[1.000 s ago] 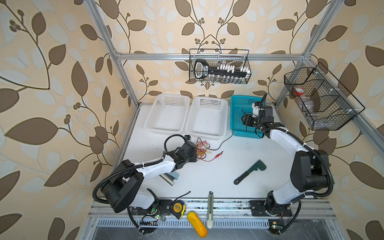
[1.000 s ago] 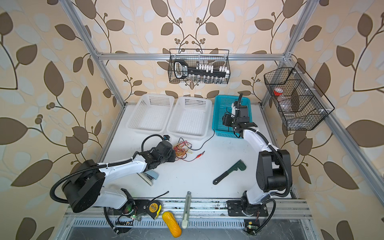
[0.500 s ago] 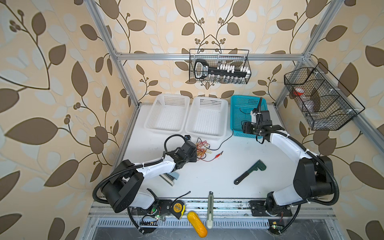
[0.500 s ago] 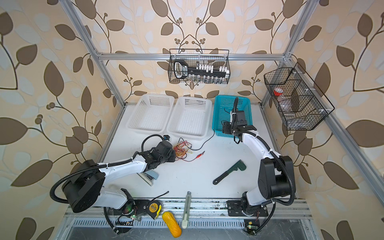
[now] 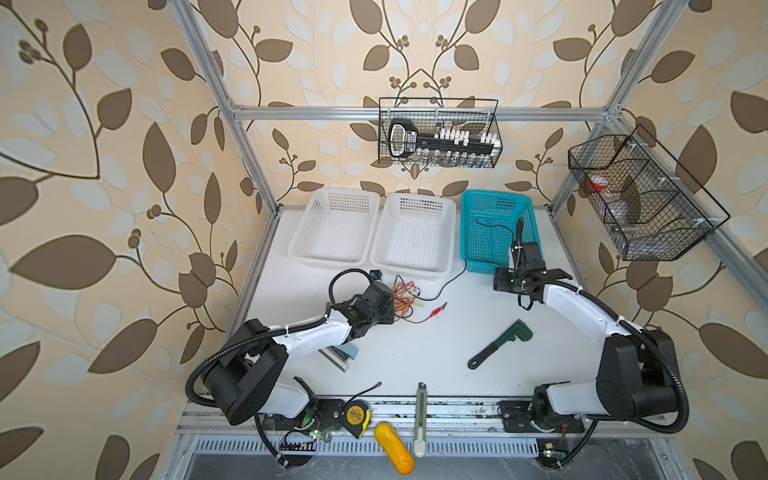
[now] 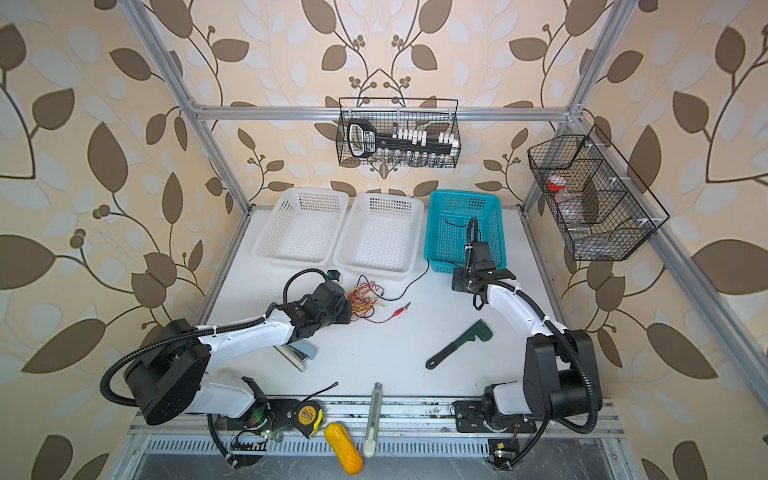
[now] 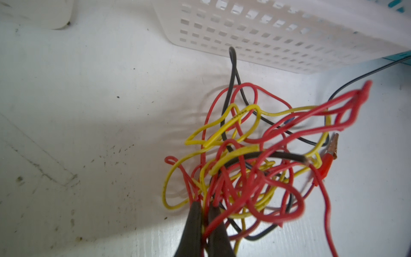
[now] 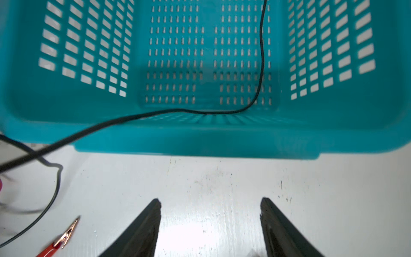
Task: Untangle the cables
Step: 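Move the right gripper back toward the wire bundle near the red clip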
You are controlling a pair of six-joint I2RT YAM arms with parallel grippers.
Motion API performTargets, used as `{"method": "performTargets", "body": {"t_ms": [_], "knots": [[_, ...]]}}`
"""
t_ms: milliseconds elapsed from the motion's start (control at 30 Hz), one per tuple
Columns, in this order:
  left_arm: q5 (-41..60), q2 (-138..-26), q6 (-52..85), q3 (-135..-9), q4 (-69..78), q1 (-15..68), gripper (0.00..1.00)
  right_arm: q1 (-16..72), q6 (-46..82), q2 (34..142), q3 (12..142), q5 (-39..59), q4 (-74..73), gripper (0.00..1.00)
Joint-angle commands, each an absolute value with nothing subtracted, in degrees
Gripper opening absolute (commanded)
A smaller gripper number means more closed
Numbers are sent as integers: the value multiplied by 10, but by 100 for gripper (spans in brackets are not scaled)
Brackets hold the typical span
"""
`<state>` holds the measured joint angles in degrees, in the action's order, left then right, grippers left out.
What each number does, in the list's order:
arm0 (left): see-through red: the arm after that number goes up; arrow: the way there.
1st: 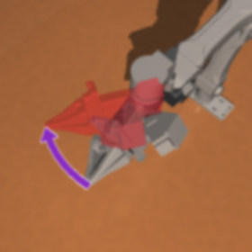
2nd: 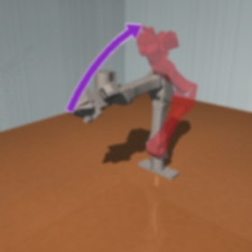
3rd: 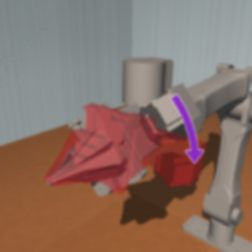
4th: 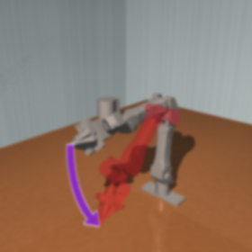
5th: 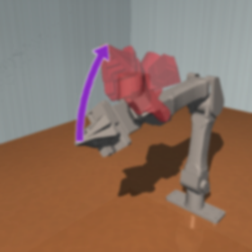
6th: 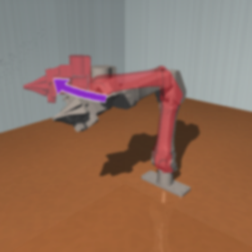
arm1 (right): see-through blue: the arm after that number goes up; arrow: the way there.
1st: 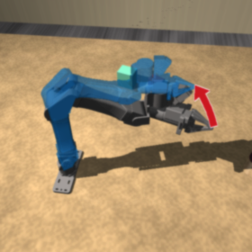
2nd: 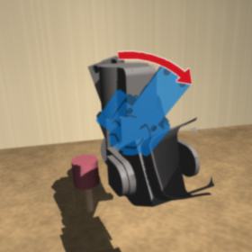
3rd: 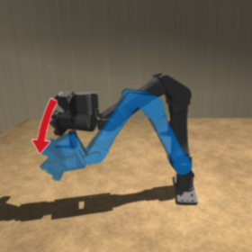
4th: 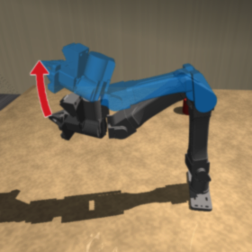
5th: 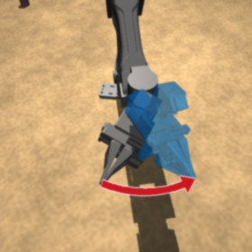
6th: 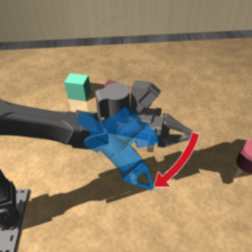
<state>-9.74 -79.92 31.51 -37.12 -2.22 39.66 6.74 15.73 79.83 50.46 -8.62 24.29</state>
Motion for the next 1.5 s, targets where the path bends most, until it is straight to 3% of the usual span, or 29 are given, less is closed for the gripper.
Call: {"method": "performTargets", "body": {"t_ms": [0,567,867,1233,1367,1467], "knots": [[-92,-799,315,-368,-6,392,0,69,172,785,489,-73,237,71],[-89,-800,318,-368,-4,392,0,150,186,853,440,84,136,71],[-93,-793,316,-364,-6,393,0,172,239,831,394,178,36,71],[-93,-792,316,-364,-2,392,0,185,315,782,387,409,-93,71],[-92,-792,315,-366,-4,392,0,187,347,770,387,443,-140,71],[-92,-788,313,-366,-5,392,0,186,339,751,402,408,-115,71]]}}
